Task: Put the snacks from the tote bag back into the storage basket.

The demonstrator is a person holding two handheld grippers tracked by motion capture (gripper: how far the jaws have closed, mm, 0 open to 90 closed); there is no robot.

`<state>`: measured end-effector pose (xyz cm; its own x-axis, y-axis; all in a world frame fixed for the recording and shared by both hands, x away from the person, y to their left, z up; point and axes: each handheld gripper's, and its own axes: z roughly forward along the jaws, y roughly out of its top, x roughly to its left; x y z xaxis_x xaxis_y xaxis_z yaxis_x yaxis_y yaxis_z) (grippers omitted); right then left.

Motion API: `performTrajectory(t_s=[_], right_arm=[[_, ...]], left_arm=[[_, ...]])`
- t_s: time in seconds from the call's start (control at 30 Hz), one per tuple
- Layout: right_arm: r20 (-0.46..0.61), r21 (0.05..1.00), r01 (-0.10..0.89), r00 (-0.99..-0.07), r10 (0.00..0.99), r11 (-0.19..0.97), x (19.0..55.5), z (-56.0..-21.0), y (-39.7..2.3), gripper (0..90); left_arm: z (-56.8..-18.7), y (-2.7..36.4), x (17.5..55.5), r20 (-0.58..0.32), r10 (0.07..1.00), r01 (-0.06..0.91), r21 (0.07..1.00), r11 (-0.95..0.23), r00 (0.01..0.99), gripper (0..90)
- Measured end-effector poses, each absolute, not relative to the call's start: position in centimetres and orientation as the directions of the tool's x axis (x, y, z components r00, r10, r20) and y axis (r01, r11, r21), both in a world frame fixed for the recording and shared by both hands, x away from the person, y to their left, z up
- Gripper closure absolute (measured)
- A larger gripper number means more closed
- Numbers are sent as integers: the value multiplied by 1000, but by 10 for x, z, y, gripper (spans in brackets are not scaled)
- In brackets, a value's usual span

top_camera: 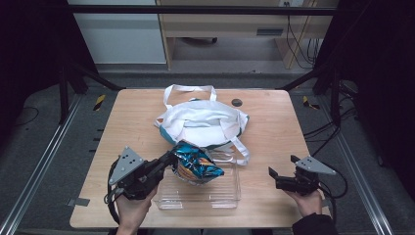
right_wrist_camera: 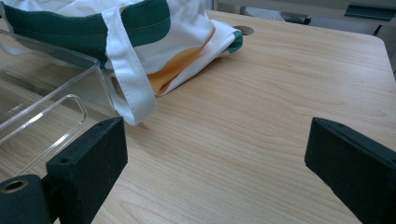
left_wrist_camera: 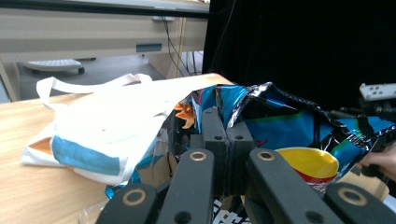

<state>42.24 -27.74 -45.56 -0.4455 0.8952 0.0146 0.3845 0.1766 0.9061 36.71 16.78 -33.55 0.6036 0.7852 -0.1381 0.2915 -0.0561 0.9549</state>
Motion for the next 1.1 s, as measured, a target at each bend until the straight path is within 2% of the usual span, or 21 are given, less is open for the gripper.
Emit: performTrajectory(t_s=[1.1], right_arm=[[9, 901, 390, -449, 893, 187, 422, -457, -278, 63]], left_arm=[[-366, 160, 365, -150, 798, 385, 916, -110, 584, 899]])
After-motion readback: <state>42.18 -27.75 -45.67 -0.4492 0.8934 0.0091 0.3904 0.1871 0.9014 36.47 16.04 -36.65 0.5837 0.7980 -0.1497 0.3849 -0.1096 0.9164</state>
